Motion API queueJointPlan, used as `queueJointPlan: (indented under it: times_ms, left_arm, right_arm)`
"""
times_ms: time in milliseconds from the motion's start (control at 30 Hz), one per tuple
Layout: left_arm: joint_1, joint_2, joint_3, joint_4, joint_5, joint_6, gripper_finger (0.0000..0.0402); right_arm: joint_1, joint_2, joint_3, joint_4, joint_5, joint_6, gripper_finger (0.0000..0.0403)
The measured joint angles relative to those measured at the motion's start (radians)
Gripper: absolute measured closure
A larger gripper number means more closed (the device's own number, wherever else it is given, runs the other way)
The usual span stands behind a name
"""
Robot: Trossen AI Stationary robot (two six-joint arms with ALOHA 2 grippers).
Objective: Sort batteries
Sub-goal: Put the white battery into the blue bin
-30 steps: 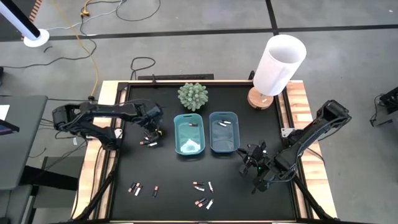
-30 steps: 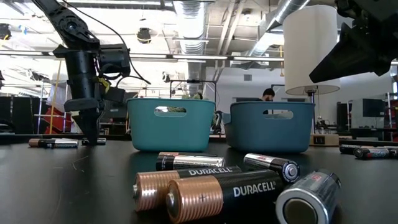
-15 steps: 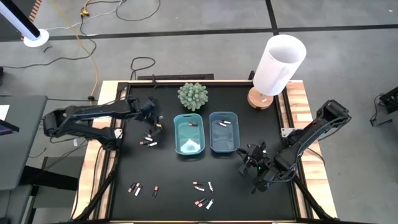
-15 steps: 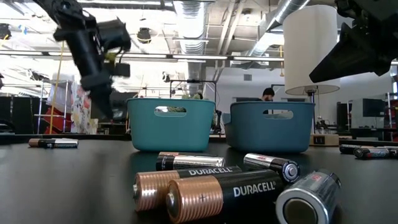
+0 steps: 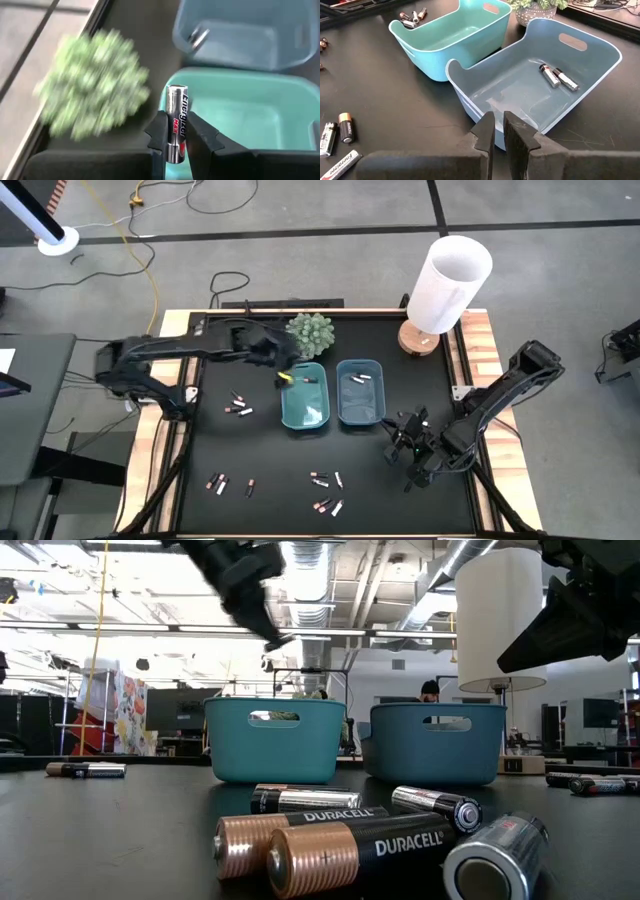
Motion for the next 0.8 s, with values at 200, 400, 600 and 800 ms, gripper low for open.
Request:
queueJointPlan:
  times_ms: [200, 400, 600, 800]
  left_arm:
    - [-0.098, 0.272, 0.231, 0.021, 0.0, 0.09, 0.0364]
    - [-0.148, 0.544, 0.435, 0.032, 0.001, 0.162, 0.0363]
    - [-0.155, 0.768, 0.608, 0.036, 0.001, 0.186, 0.0362]
    - [-0.153, 0.903, 0.708, 0.03, 0.009, 0.218, 0.0356]
  right_arm:
    - [0.0, 0.0, 0.0, 0.001, 0.0, 0.0, 0.0344]
    - [0.0, 0.0, 0.0, 0.003, 0.0, -0.001, 0.0344]
    - [0.0, 0.0, 0.0, 0.008, -0.001, -0.004, 0.0344]
    - [0.004, 0.0, 0.0, 0.009, -0.023, -0.006, 0.0344]
